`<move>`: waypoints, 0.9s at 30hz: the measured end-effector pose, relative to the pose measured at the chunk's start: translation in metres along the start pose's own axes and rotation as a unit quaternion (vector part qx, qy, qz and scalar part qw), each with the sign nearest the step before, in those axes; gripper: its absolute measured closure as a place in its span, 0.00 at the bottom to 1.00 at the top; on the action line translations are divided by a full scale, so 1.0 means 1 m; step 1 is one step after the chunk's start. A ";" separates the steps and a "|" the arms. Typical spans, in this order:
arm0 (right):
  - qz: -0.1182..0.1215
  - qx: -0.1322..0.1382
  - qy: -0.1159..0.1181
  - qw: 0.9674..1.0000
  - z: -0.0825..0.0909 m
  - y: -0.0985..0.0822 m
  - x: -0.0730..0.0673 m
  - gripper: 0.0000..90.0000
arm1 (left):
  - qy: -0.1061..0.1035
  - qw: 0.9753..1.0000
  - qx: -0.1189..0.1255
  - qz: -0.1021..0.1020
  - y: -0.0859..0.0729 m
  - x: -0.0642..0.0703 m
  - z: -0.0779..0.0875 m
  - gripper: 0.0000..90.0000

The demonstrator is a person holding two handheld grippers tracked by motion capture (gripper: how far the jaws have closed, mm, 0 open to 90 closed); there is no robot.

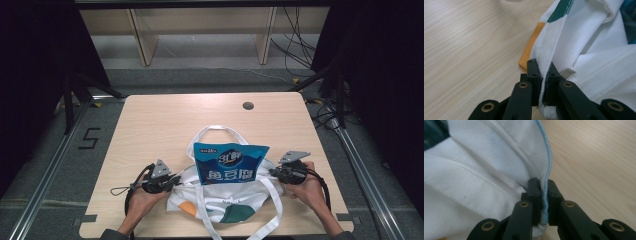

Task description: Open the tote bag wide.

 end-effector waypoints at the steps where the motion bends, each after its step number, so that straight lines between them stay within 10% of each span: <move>1: -0.003 0.010 -0.005 1.000 -0.004 0.002 0.001 0.95 | 0.001 1.000 -0.002 0.006 0.001 -0.001 -0.002 0.94; 5: -0.015 0.009 0.000 1.000 -0.008 0.002 0.006 0.95 | 0.005 1.000 -0.014 -0.017 0.003 -0.006 -0.006 0.94; 20: -0.033 -0.001 -0.039 0.999 -0.041 0.028 0.059 0.94 | 0.062 0.998 0.006 -0.003 0.049 -0.045 -0.045 0.92; 27: -0.058 0.020 -0.034 0.998 -0.045 0.031 0.065 0.94 | 0.051 0.998 0.023 0.015 0.055 -0.049 -0.049 0.91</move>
Point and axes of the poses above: each handheld gripper's, and its own axes: z roughly backward along the jaws, y roughly out of its top, x roughly to its right, the point moved 8 cm from there along -z, roughly forward along the jaws, and after that the axes turned 13 degrees about z, right-handed, at the moved point
